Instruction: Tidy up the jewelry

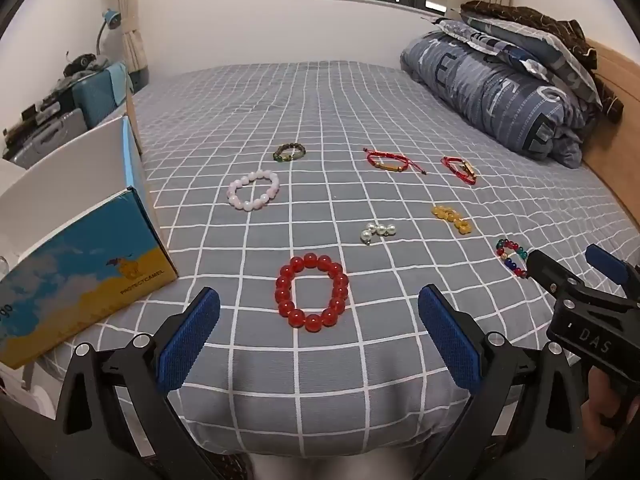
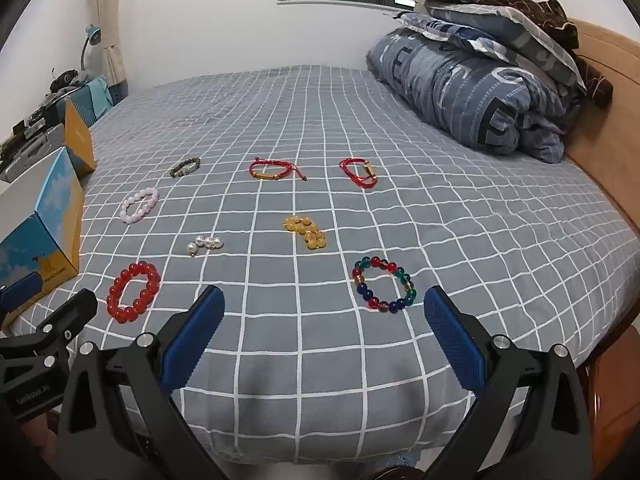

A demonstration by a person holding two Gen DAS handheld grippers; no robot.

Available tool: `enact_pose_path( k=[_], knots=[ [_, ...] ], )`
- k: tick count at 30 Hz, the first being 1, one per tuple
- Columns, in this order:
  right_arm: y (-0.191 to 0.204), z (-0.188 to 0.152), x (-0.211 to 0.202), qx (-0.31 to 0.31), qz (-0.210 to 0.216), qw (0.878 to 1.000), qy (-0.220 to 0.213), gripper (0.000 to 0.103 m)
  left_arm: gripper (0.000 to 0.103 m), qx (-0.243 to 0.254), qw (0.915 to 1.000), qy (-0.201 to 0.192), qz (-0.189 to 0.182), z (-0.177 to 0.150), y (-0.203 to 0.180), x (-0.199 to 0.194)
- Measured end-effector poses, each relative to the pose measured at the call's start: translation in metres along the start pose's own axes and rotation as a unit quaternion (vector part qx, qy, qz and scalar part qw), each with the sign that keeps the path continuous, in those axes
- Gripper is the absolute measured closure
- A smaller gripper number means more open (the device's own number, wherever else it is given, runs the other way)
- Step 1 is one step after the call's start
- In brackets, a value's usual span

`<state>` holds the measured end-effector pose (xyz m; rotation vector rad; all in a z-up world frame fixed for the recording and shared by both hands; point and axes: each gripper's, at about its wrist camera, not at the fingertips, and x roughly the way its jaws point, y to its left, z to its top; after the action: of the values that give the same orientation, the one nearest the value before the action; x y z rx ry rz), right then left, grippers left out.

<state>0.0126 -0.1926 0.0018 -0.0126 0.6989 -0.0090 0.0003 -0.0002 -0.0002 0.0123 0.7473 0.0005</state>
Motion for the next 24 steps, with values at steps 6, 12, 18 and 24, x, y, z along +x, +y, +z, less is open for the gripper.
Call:
enact_pose_path(
  k=[6,12,18,24],
  knots=[
    [0.0031,-0.0013,-0.0055,-0.006,-0.011,1.0,-0.014,0.007,0.006,-0.011,0.9999,0.001,-0.009,0.0001,0.0016,0.0005],
    [0.0035,0.0,-0.0063,0.001,-0.007,1.0,-0.01,0.007,0.006,-0.007,0.9999,0.007,-0.006,0.002,-0.0007,0.0021],
    [0.0024,0.0002,-0.0065,0.003,-0.005,1.0,-0.011,0.007,0.006,-0.004,1.0,0.0,-0.005,-0.0025,-0.0013,0.0014],
    [0.0023,0.0003,-0.0068,0.003,-0.005,1.0,-0.011,0.007,0.006,-0.005,1.0,0.002,-0.004,-0.0027,-0.0013,0.0024]
  ],
)
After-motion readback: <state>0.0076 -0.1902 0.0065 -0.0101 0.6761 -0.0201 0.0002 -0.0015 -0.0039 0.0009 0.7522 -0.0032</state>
